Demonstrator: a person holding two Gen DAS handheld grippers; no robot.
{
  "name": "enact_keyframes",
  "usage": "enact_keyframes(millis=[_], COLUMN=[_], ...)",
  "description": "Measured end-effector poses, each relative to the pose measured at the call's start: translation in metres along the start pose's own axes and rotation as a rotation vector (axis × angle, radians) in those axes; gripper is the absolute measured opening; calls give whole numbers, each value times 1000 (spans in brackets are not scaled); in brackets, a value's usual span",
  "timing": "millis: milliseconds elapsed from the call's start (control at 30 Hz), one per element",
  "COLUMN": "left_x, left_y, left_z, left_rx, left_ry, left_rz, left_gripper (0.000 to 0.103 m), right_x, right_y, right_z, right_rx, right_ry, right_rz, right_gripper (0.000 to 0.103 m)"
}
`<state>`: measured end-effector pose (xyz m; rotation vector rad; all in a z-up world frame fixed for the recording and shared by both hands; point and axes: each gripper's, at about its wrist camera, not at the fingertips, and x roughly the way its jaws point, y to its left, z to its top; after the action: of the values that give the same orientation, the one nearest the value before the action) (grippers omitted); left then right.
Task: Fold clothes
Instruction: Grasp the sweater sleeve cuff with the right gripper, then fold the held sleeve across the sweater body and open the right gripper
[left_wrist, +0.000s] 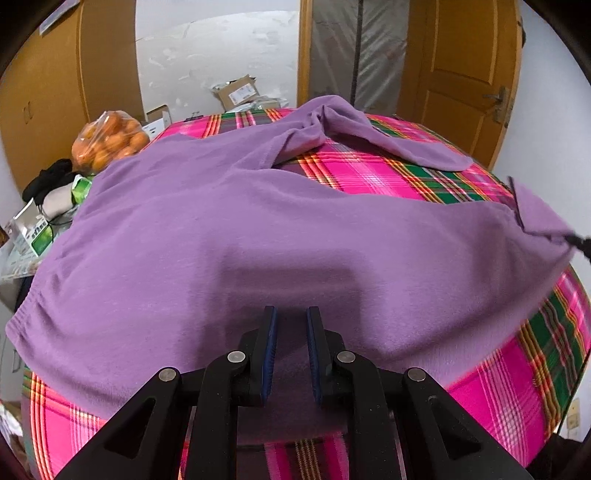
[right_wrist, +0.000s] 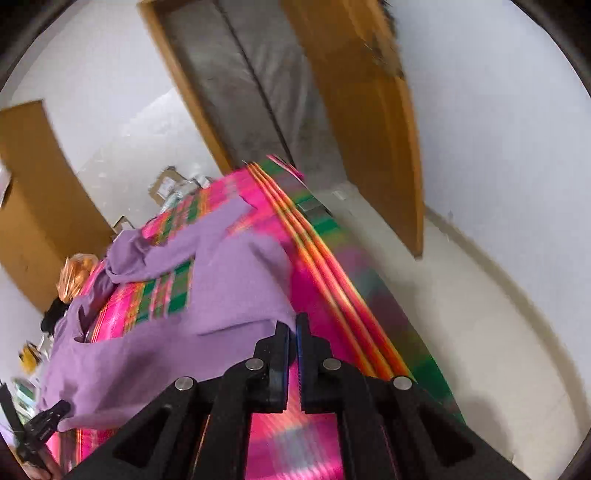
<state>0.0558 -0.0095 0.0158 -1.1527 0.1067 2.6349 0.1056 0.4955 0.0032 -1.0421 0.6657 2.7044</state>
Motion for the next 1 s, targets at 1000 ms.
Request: enact_keyframes(millis=[1000], left_x=[-4], left_y=[-44], left_z=[5], left_rx=[79], left_ry=[13], left_rz=[-28], left_gripper=[16], right_x=[41], right_y=[42], right_z=[14], right_rx=[-419], right_ry=[54], right_rz=[-35], right_gripper=[4])
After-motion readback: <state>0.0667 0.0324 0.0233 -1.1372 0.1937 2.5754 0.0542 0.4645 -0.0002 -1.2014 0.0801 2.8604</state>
